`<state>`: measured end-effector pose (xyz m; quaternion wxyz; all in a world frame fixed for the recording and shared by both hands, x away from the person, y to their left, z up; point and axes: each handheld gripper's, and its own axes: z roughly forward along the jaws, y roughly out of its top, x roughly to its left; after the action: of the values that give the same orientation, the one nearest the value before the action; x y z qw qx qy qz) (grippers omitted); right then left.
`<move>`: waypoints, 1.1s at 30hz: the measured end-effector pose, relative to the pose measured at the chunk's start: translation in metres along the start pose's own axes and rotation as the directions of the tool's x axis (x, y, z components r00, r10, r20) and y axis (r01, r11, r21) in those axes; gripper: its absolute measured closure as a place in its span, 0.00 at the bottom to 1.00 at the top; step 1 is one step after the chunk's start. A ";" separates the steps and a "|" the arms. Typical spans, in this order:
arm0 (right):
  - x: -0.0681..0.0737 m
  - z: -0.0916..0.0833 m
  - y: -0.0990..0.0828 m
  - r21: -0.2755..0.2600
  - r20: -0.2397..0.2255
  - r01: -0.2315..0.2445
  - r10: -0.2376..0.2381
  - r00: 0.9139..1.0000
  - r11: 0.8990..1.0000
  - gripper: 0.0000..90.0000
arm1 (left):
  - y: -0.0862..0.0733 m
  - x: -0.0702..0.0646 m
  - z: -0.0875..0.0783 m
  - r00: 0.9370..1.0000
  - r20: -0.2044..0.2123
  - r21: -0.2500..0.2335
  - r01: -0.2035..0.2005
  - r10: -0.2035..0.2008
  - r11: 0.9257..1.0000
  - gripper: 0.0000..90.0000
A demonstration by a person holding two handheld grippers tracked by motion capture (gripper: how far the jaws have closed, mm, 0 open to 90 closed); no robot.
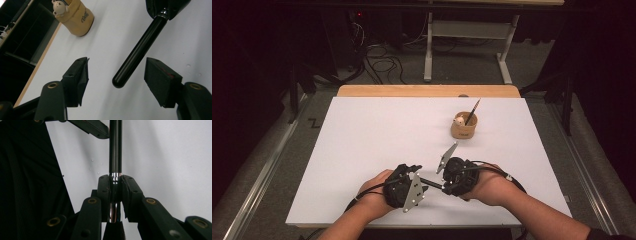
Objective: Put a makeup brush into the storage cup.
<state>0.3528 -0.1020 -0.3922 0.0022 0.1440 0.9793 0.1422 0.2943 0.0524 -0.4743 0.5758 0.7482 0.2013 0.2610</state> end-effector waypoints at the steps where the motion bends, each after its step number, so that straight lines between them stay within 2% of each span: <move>1: 0.000 0.000 0.000 0.000 -0.002 -0.001 0.001 1.000 1.000 0.88 | -0.001 0.000 0.001 1.000 0.001 0.002 0.000 0.000 1.000 0.43; 4: -0.001 0.001 0.000 0.001 -0.001 0.002 -0.002 1.000 1.000 0.88 | -0.004 -0.002 0.003 1.000 0.011 0.013 -0.006 0.005 1.000 0.45; 9: -0.003 0.005 -0.002 -0.009 -0.011 -0.012 0.012 1.000 1.000 0.88 | -0.006 -0.007 0.005 0.999 0.028 0.010 -0.022 0.022 1.000 0.53; 16: -0.005 0.007 0.000 -0.013 -0.018 -0.015 0.015 1.000 1.000 0.88 | -0.005 -0.008 0.007 0.999 0.031 0.012 -0.005 0.004 1.000 0.61; 21: -0.004 0.007 0.001 -0.011 -0.020 -0.011 0.011 1.000 1.000 0.88 | -0.005 -0.010 0.007 0.999 0.034 0.024 -0.041 0.040 0.999 0.62; 23: -0.003 0.006 0.001 -0.013 -0.022 -0.017 0.017 1.000 1.000 0.88 | -0.005 -0.011 0.008 0.999 0.038 0.019 -0.038 0.037 0.999 0.63; 26: -0.004 0.005 0.002 -0.010 -0.021 -0.016 0.015 1.000 1.000 0.88 | -0.004 -0.011 0.007 0.997 0.040 0.020 -0.069 0.068 0.997 0.65; 33: -0.002 0.003 0.006 -0.016 -0.027 -0.009 0.008 1.000 1.000 0.88 | -0.004 -0.012 0.008 0.995 0.043 0.030 -0.088 0.087 0.996 0.69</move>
<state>0.3569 -0.0962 -0.3931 -0.0104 0.1463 0.9775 0.1518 0.2898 0.0405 -0.4816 0.5558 0.7706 0.1605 0.2673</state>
